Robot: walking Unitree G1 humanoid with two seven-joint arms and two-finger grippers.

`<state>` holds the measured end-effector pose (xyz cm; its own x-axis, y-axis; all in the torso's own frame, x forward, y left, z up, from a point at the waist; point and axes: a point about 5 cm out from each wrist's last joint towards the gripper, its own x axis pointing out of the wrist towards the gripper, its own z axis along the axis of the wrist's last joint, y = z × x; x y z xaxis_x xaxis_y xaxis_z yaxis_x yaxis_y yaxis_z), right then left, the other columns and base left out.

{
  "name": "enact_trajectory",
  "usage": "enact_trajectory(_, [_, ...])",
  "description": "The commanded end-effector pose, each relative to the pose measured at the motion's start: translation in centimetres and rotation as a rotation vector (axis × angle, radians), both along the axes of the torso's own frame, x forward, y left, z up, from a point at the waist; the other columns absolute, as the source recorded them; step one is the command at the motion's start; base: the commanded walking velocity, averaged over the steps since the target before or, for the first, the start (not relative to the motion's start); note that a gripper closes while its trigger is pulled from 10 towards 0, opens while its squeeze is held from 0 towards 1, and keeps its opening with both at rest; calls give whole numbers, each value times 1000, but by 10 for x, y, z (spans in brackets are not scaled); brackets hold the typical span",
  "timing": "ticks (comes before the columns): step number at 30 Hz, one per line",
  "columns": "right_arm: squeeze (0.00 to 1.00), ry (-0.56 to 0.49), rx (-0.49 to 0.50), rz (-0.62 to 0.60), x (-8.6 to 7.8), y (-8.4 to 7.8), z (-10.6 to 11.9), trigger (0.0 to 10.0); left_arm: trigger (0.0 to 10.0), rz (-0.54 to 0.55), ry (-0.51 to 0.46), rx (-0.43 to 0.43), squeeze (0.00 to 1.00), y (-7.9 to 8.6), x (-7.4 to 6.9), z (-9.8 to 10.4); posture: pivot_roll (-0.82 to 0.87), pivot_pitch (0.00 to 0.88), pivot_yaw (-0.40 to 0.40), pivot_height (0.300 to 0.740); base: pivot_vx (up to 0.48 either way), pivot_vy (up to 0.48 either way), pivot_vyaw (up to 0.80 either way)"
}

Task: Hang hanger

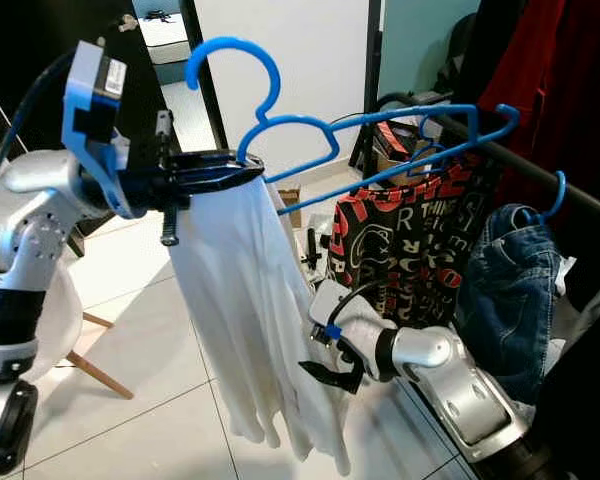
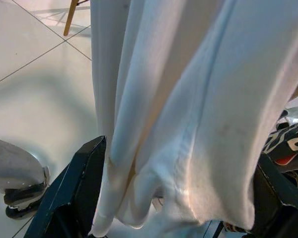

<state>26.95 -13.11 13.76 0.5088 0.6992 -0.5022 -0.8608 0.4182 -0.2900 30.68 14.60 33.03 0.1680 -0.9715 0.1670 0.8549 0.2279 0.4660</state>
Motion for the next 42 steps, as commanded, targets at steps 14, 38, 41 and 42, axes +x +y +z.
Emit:
enact_trajectory(14, [0, -21, 71, 42, 5, -6, 17, 0, 10000, 31, -86, -5, 0, 10, 5, 23, -25, 0, 32, 740, 0, 0, 0])
enact_trajectory(38, [0, -168, 152, -136, 19, -76, 67, 0, 10000, 62, -24, 99, 0, 33, 5, 4, -26, 0, 20, 740, 0, 0, 0])
enact_trajectory(41, [0, -246, 211, -196, 24, -86, 83, 0, 10000, 81, -18, 92, 0, 38, 4, 3, -26, 0, 19, 740, 0, 0, 0])
enact_trajectory(42, [0, -302, 254, -239, 27, -94, 95, 0, 10000, 95, -16, 85, 0, 42, 4, 2, -26, 0, 17, 740, 0, 0, 0])
